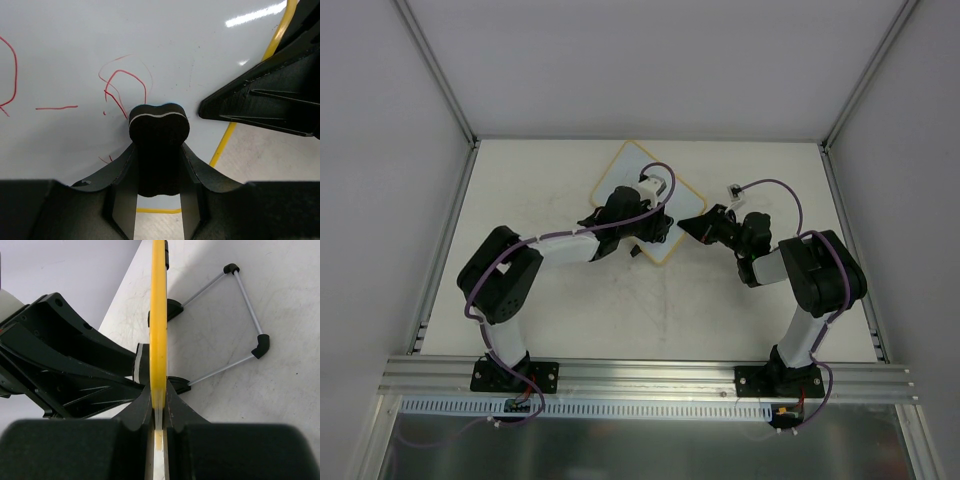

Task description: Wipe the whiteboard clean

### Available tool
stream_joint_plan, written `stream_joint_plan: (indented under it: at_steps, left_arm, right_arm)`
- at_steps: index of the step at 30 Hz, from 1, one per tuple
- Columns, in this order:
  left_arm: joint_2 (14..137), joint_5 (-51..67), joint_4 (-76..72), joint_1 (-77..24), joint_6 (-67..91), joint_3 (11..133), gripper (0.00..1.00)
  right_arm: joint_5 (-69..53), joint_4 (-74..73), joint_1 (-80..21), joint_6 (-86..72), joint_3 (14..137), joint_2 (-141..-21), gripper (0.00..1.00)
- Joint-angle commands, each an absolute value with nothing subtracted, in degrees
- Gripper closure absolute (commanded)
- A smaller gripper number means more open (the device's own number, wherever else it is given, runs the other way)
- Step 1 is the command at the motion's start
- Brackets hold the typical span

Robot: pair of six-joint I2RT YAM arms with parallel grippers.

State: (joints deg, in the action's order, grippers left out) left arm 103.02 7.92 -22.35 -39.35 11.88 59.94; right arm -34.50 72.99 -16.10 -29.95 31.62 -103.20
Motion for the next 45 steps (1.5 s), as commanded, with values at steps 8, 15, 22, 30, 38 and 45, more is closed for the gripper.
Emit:
stream_joint_plan:
  at_steps: [8, 15, 22, 30, 38, 45]
  left_arm:
    - [106.43, -1.41, -22.06, -32.53, 8.17, 61.35, 1.00]
    - [103.54, -1.41, -22.25, -28.13, 9.23, 59.58, 1.00]
    - [104.76, 1.31, -17.49, -28.12, 10.01, 62.49, 1.00]
    - [105.73, 1.40, -17.31, -32.69, 12.30, 62.32, 1.00]
    - [105.03, 2.62, -18.10, -38.58, 16.60, 61.44, 1.00]
    - [104.68, 3.08, -21.53, -42.01, 20.04, 58.62, 1.00]
  right_arm:
    - [-38.14, 87.89, -17.58, -29.27, 33.40, -101.07, 1.00]
    - [-38.15, 87.89, -17.58, -29.36, 33.40, -100.99, 1.00]
    - [-38.23, 87.89, -17.67, -29.36, 33.40, -100.99, 1.00]
    - [-38.23, 87.80, -17.58, -29.36, 33.40, -101.07, 1.00]
    - [-38.23, 87.80, -17.67, -29.36, 33.57, -101.16, 1.00]
    - [-38.32, 87.80, -17.67, -29.71, 33.66, -101.25, 1.00]
